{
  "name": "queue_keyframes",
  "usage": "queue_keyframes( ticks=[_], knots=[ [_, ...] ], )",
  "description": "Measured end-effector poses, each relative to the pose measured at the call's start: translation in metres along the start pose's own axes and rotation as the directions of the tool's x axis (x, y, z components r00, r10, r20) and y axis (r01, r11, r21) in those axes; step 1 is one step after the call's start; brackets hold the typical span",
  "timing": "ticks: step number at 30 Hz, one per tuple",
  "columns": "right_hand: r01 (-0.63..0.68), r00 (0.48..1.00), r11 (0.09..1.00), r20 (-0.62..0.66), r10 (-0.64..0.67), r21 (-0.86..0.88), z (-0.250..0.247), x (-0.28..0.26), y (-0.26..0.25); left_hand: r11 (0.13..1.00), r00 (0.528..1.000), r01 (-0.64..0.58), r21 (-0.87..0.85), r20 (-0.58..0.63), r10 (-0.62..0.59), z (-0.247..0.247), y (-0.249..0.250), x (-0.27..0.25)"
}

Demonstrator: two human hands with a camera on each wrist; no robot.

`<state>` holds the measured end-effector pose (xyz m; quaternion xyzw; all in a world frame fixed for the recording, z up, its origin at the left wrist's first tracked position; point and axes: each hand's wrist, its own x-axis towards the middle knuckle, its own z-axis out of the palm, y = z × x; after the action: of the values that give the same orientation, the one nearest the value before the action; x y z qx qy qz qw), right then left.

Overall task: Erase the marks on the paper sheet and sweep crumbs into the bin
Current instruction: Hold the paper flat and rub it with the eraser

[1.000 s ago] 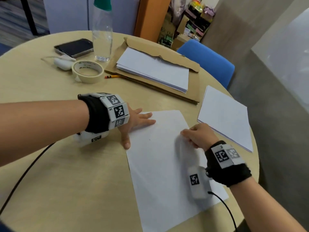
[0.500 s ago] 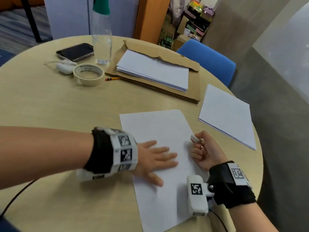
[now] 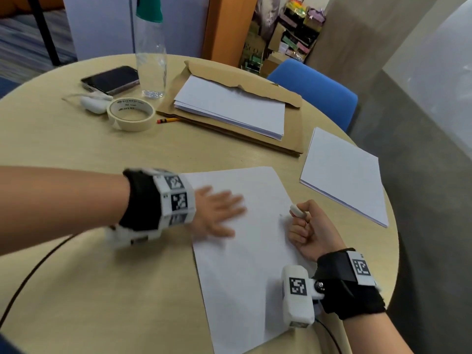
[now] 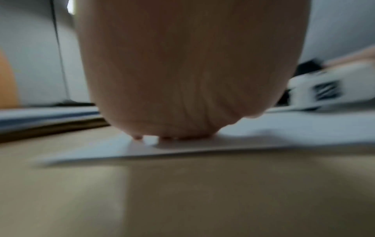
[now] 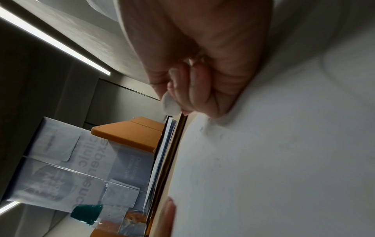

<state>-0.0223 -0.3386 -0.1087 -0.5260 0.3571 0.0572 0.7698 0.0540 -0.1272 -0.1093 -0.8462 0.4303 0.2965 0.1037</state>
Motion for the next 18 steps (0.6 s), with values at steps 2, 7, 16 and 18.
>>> queue_keyframes(
  ticks=[2, 7, 16, 18],
  knots=[
    [-0.002, 1.0, 1.0, 0.003, 0.002, 0.01, 0.0, 0.0, 0.0, 0.964, 0.96, 0.265, -0.015, -0.087, -0.266, -0.006, -0.034, 0.006],
    [-0.001, 1.0, 1.0, 0.001, 0.001, 0.028, 0.0, -0.001, 0.0, 0.989, 0.98, 0.15, -0.01, -0.133, -0.15, -0.015, -0.015, -0.009],
    [-0.004, 1.0, 0.995, -0.012, 0.005, 0.099, -0.002, -0.001, 0.001, 0.943, 0.934, 0.33, -0.037, -0.13, -0.332, -0.014, -0.04, -0.006],
    [0.018, 1.0, 0.988, -0.022, -0.015, 0.151, 0.0, -0.003, -0.001, 0.953, 0.954, 0.289, 0.09, -0.116, -0.278, -0.021, -0.046, -0.01]
  ],
)
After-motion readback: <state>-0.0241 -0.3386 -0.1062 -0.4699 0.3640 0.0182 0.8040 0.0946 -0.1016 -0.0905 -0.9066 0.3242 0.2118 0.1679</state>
